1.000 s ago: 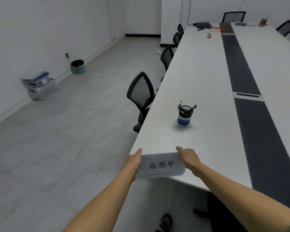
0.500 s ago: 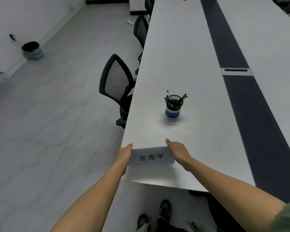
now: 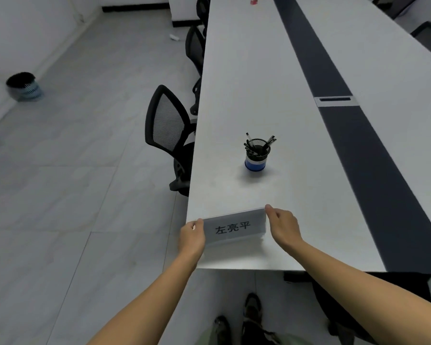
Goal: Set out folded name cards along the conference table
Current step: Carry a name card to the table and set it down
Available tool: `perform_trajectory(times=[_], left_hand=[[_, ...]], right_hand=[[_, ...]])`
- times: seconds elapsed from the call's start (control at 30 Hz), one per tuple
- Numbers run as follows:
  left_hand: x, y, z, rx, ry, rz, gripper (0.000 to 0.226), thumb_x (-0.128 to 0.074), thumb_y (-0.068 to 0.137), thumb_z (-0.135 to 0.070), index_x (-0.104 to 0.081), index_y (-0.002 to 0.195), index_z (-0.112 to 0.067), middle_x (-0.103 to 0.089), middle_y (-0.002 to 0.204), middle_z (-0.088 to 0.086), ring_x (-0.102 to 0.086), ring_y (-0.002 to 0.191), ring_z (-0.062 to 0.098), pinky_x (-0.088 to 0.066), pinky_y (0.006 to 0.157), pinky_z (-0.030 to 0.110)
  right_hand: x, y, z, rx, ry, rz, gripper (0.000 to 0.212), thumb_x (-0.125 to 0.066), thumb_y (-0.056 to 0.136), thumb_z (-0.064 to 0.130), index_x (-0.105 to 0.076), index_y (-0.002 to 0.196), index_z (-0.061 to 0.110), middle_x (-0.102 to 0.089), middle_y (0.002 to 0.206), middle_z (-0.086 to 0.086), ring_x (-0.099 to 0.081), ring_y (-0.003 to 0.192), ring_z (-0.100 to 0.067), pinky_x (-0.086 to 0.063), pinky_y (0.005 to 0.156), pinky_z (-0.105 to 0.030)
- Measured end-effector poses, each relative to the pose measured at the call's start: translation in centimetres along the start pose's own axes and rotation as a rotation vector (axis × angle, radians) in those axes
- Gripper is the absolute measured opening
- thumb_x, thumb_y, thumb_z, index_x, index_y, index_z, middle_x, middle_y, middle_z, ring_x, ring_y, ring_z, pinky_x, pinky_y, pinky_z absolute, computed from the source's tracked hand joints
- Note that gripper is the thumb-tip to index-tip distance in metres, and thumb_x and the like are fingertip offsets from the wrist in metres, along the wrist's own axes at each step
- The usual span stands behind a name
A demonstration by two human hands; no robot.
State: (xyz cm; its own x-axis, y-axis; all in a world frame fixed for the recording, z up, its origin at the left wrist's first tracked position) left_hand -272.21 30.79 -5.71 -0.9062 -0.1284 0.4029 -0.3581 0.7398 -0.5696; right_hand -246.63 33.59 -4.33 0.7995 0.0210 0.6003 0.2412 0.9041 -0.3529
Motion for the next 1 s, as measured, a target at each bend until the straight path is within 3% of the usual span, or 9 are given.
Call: perform_trajectory(times=[0.07, 0.17, 0.27, 0.33, 0.4, 0.6, 0.73, 0.9, 1.0], left_hand=[[0.0, -0.2, -0.1, -0.014, -0.017, 0.011, 0.04, -0.041, 0.099, -0.037, -0.062, 0.111, -0.006, -0.063, 0.114, 0.01, -0.058, 0.098, 0.026, -0.04, 0.074, 0.031], [0.5, -0.6, -1.0, -0.058, -0.022, -0.012, 0.037, -0.043, 0.096, -0.038, -0.063, 0.106, -0.008, -0.064, 0.111, 0.012, -0.059, 0.096, 0.028, -0.041, 0.073, 0.031], [2.3, -1.3, -2.5, -0.127, -0.023, -0.089, 0.031, -0.045, 0.096, -0.035, -0.063, 0.089, -0.01, -0.063, 0.09, 0.007, -0.058, 0.08, 0.023, -0.044, 0.068, 0.032], [3.5, -1.9, -3.8, -0.179, -0.056, -0.126, 0.035, -0.046, 0.096, -0.029, -0.048, 0.066, -0.011, -0.049, 0.067, 0.003, -0.042, 0.059, 0.017, -0.032, 0.055, 0.029], [4.3, -2.2, -5.4, -0.237, -0.076, -0.139, 0.041, -0.046, 0.096, -0.026, -0.034, 0.06, -0.013, -0.036, 0.058, 0.001, -0.03, 0.054, 0.016, -0.023, 0.053, 0.029], [4.0, -3.1, -10.8, -0.337, -0.18, -0.117, 0.034, -0.054, 0.089, -0.026, -0.056, 0.068, 0.001, -0.054, 0.067, 0.009, -0.049, 0.063, 0.022, -0.056, 0.068, 0.045], [0.6, -4.4, -14.6, -0.406, -0.249, -0.02, 0.036, -0.056, 0.086, -0.026, -0.061, 0.077, 0.008, -0.059, 0.071, 0.008, -0.053, 0.068, 0.022, -0.052, 0.064, 0.037], [-5.6, -7.3, -18.2, -0.477, -0.231, 0.088, 0.026, -0.055, 0.078, -0.029, -0.056, 0.062, -0.009, -0.051, 0.065, 0.006, -0.044, 0.063, 0.02, -0.043, 0.061, 0.032], [-10.1, -9.3, -19.1, -0.493, -0.183, 0.166, 0.027, -0.053, 0.08, -0.025, -0.054, 0.059, -0.007, -0.049, 0.064, 0.008, -0.042, 0.061, 0.022, -0.04, 0.06, 0.032]], right_hand=[[-0.4, -0.5, 0.3, -0.007, 0.015, 0.001, 0.05, -0.035, 0.103, 0.038, -0.03, 0.059, 0.014, -0.036, 0.057, 0.0, -0.031, 0.057, -0.018, -0.023, 0.057, -0.035], [-0.4, -1.5, 1.3, 0.014, 0.074, -0.033, 0.048, -0.036, 0.102, 0.041, -0.05, 0.066, 0.011, -0.052, 0.064, 0.0, -0.045, 0.062, -0.023, -0.032, 0.059, -0.035], [0.3, -2.6, 2.4, 0.012, 0.139, -0.092, 0.052, -0.041, 0.099, 0.046, -0.063, 0.079, 0.003, -0.063, 0.073, -0.005, -0.054, 0.069, -0.025, -0.04, 0.063, -0.036], [1.2, -2.8, 3.0, -0.001, 0.208, -0.14, 0.061, -0.046, 0.093, 0.054, -0.06, 0.079, -0.004, -0.062, 0.072, -0.012, -0.055, 0.068, -0.029, -0.049, 0.067, -0.037], [2.4, -2.8, 3.7, -0.02, 0.288, -0.194, 0.063, -0.049, 0.085, 0.06, -0.058, 0.073, -0.001, -0.062, 0.072, -0.014, -0.059, 0.071, -0.03, -0.058, 0.076, -0.051], [8.5, -3.2, 6.1, -0.046, 0.445, -0.356, 0.045, -0.056, 0.092, 0.045, -0.049, 0.063, 0.012, -0.054, 0.068, -0.003, -0.058, 0.073, -0.026, -0.056, 0.077, -0.048], [13.7, -3.7, 5.6, -0.059, 0.478, -0.454, 0.041, -0.06, 0.09, 0.044, -0.057, 0.07, 0.007, -0.062, 0.075, -0.007, -0.064, 0.077, -0.027, -0.058, 0.08, -0.052], [20.4, -4.4, 2.7, -0.093, 0.441, -0.556, 0.042, -0.062, 0.09, 0.039, -0.064, 0.078, -0.001, -0.069, 0.083, -0.013, -0.069, 0.082, -0.029, -0.06, 0.076, -0.048], [24.2, -4.4, 0.2, -0.113, 0.373, -0.559, 0.033, -0.062, 0.091, 0.034, -0.067, 0.08, 0.003, -0.069, 0.082, -0.008, -0.065, 0.079, -0.025, -0.056, 0.067, -0.039]])
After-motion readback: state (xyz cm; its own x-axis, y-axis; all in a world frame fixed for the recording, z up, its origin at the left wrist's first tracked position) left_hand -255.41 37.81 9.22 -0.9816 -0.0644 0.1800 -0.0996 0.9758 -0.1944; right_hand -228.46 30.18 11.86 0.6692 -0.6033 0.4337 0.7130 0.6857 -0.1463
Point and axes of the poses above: each hand's wrist, its own y-axis towards the middle knuckle, its own x-axis out of the back of the hand, z = x × y, the point moved 6 cm from there along y, towards the middle knuckle
